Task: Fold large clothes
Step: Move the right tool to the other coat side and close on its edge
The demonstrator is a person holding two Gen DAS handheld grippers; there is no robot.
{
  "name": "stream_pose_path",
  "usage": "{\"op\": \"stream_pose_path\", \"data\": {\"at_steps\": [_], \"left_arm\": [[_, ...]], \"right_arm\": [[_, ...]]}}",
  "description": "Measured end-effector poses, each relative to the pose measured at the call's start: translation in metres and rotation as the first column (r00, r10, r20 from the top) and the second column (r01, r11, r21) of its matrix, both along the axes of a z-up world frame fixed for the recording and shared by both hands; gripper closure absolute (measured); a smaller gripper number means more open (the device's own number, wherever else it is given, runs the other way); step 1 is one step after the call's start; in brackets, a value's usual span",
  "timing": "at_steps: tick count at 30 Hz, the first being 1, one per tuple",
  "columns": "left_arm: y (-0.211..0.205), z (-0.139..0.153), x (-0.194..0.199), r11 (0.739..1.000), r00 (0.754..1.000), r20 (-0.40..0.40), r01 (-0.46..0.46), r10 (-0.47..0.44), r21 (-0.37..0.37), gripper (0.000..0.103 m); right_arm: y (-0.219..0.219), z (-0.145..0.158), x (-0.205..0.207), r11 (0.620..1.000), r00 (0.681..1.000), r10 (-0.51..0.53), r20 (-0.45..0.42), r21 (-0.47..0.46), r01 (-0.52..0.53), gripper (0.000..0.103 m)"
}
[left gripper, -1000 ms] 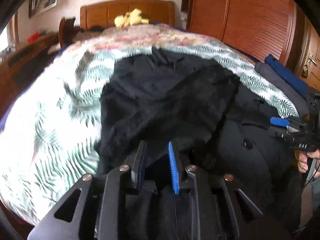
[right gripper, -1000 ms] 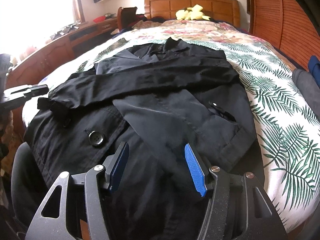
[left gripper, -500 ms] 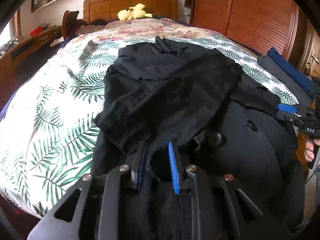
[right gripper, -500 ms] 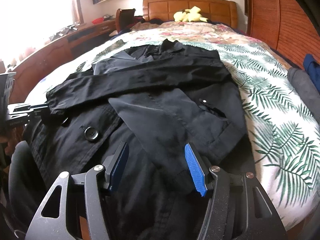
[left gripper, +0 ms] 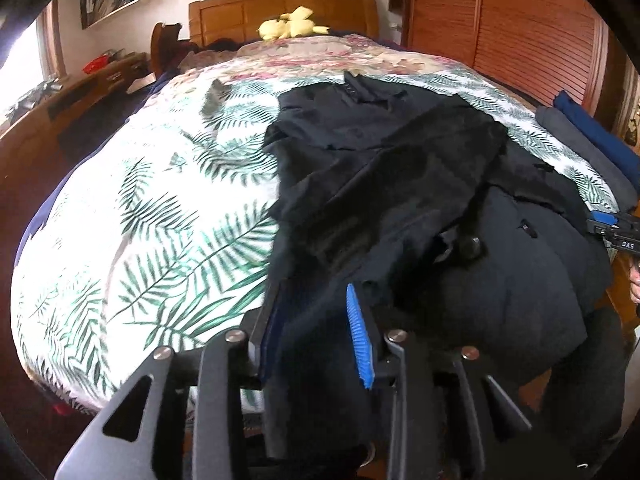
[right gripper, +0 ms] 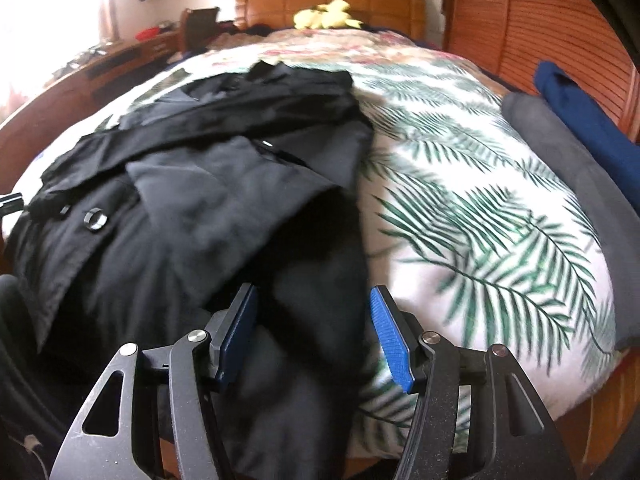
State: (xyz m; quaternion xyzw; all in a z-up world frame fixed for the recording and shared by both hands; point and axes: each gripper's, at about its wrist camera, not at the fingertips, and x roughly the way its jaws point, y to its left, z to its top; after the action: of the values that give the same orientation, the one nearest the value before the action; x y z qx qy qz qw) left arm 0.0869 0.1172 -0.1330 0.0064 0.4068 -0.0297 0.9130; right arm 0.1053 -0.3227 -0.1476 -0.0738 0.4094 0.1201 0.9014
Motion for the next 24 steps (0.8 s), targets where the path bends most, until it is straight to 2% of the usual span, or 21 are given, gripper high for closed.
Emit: {"op": "stream_pose_path", "data": {"at_steps": [8, 17, 21, 24], "left_arm": [[0.022, -0.021, -0.002, 0.999, 0.997, -0.055, -0.048, 0.047, -0.011, 0.068], [0.022, -0.023, 0.001, 0.999, 0.998, -0.049, -0.042, 0.041, -0.017, 0.066], [0.021, -0.022, 0.000, 0.999, 0.998, -0.058, -0.018, 0.015, -0.050, 0.066], [0.018, -0.021, -0.004, 0.998, 0.998, -0.069, -0.001, -0.003, -0.069, 0.066]], "right_arm": [[-0.001, -0.001, -0.002, 1.000, 1.000, 0.006, -0.014, -0.031, -0.006, 0.043], [0.000, -0.001, 0.003, 0.999, 0.999, 0.014, -0.052, -0.039, -0.016, 0.043], [0.003, -0.002, 0.006, 0.999, 0.995, 0.049, -0.084, -0.011, -0.050, 0.042], [0.008, 0.000, 0.004, 0.995, 0.991, 0.098, -0.095, 0.022, -0.096, 0.052]]}}
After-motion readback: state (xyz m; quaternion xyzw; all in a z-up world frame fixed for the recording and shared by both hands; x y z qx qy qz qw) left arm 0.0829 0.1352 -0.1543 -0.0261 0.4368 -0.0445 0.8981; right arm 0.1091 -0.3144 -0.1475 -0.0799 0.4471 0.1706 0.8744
